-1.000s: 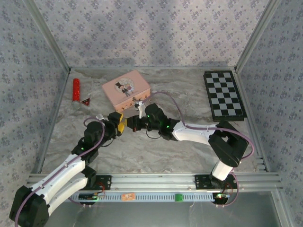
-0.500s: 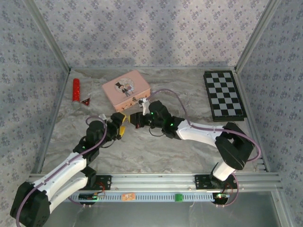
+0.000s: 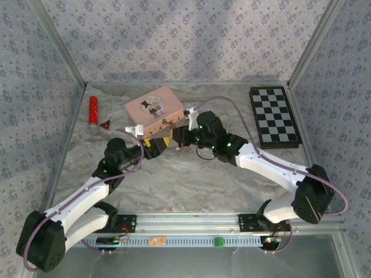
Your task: Unlock the padlock with the key
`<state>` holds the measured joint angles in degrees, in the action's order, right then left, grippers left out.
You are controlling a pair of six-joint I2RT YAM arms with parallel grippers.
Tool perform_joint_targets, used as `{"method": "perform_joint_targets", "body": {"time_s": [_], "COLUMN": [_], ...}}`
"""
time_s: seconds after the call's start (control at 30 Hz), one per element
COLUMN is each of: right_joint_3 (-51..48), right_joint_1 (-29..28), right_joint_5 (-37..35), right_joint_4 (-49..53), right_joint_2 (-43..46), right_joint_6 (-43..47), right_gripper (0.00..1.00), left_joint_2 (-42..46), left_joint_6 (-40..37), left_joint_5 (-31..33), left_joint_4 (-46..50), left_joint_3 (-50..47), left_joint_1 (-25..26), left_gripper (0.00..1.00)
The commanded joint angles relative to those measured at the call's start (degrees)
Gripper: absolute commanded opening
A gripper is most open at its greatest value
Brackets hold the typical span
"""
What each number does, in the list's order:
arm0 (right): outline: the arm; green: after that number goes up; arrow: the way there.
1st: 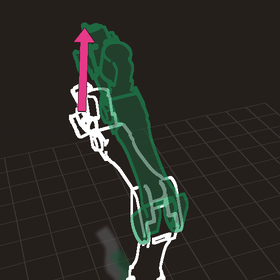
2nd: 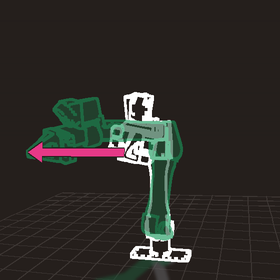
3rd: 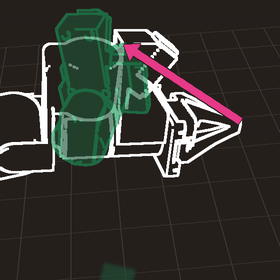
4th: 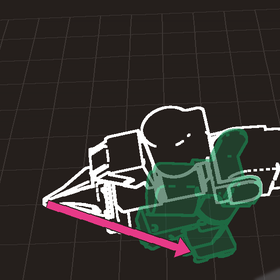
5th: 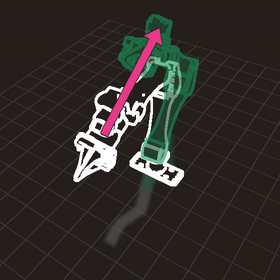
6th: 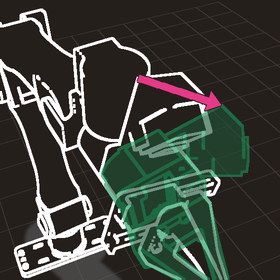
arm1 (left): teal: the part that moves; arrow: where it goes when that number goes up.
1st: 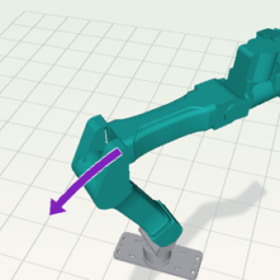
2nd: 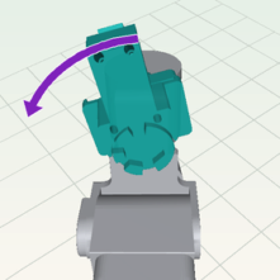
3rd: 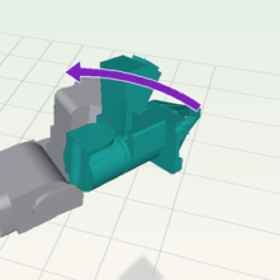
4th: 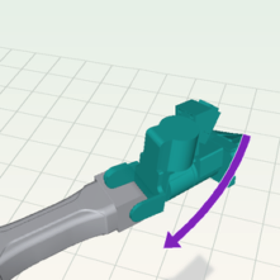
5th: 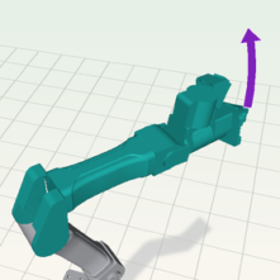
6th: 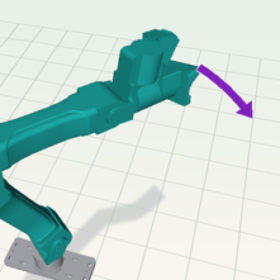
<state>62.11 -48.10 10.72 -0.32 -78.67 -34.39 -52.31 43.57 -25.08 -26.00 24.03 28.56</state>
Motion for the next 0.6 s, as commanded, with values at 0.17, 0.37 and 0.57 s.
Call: {"method": "perform_joint_targets", "body": {"time_s": [0.17,0.37,0.57], "right_joint_3": [5.7,5.7,7.5], "right_joint_1": [-0.1,-2.8,-5.4], "right_joint_5": [-2.4,-2.2,-2.2], "right_joint_4": [15.4,15.3,14.3], "right_joint_2": [5.0,5.9,6.6], "right_joint_6": [3.9,3.0,2.4], "right_gripper": [0.00,0.00,0.00], "left_joint_2": [5.1,2.8,0.8], "left_joint_6": [-35.8,-42.6,-46.6], "left_joint_5": [2.7,1.7,2.7], "left_joint_4": [-1.7,-8.1,-9.3], "left_joint_3": [0.1,-0.6,0.0], "left_joint_1": [6.5,8.3,10.2], "left_gripper": [0.81,0.69,0.63]}}
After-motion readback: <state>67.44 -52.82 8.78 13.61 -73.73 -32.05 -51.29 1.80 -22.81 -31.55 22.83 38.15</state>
